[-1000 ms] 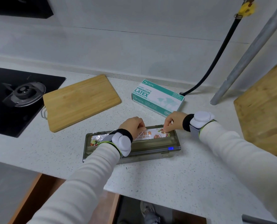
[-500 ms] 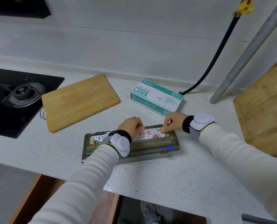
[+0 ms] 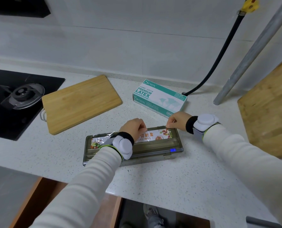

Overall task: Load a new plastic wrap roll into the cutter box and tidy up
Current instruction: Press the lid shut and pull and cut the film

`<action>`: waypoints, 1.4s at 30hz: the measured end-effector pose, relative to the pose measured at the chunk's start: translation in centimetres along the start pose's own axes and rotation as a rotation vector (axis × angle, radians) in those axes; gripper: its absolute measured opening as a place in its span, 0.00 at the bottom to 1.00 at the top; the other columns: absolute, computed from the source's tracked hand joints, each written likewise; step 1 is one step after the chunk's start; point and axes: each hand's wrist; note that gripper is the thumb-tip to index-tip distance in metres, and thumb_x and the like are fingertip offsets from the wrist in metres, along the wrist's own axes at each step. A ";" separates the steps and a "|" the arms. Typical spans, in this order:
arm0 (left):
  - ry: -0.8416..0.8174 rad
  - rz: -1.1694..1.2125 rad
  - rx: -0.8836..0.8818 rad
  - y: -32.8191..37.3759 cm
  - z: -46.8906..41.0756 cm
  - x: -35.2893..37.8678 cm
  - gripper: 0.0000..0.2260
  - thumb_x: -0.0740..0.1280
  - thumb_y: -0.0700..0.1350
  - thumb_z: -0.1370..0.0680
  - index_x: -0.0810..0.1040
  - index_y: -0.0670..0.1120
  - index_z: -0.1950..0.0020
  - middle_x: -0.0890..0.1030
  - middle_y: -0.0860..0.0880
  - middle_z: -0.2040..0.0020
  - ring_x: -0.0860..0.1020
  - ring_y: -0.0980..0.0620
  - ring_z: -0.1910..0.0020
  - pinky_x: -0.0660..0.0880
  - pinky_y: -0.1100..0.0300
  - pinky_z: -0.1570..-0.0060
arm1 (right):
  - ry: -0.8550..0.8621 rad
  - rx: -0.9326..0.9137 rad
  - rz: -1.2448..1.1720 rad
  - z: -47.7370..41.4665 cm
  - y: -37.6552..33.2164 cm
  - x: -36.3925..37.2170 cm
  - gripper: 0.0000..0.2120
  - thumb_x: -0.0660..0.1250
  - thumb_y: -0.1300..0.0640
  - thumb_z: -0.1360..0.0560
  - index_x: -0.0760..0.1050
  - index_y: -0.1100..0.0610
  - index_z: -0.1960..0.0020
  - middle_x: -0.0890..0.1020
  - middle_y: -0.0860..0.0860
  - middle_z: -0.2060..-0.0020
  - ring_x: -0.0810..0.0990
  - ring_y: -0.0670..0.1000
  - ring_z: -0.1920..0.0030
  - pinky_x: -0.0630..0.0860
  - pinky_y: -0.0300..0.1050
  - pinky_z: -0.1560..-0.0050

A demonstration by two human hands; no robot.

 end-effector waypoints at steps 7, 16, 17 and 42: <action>0.008 -0.008 -0.003 -0.1 0.0 0.1 0.07 0.62 0.45 0.21 0.77 0.44 0.49 0.80 0.46 0.48 0.77 0.48 0.49 0.76 0.52 0.47 | -0.031 -0.008 0.151 0.8 -0.9 -0.3 0.14 0.75 0.48 0.33 0.84 0.59 0.56 0.85 0.52 0.55 0.77 0.47 0.59 0.74 0.41 0.56; 0.014 -0.007 -0.001 0.0 0.1 0.1 0.07 0.63 0.45 0.21 0.77 0.44 0.50 0.79 0.46 0.49 0.77 0.47 0.49 0.76 0.52 0.48 | -0.007 -0.024 0.205 0.6 -0.8 0.0 0.09 0.69 0.54 0.28 0.83 0.59 0.56 0.85 0.53 0.53 0.82 0.54 0.53 0.79 0.48 0.51; 0.014 -0.008 0.000 0.0 0.1 0.1 0.06 0.63 0.45 0.21 0.77 0.44 0.50 0.79 0.46 0.49 0.77 0.48 0.49 0.76 0.52 0.47 | -0.004 -0.021 0.192 0.5 -0.7 -0.1 0.09 0.69 0.54 0.27 0.83 0.59 0.56 0.85 0.53 0.53 0.82 0.54 0.53 0.79 0.48 0.50; 0.086 -0.060 -0.117 -0.4 0.2 -0.1 0.08 0.60 0.44 0.20 0.74 0.45 0.43 0.78 0.46 0.45 0.77 0.46 0.48 0.76 0.52 0.48 | 0.198 0.111 0.026 0.1 0.1 0.8 0.12 0.62 0.64 0.25 0.75 0.62 0.42 0.77 0.55 0.54 0.75 0.52 0.52 0.73 0.43 0.45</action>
Point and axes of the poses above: each hand's wrist, its own z-axis away from the middle knuckle, its own x-axis out of the palm, y = z × x
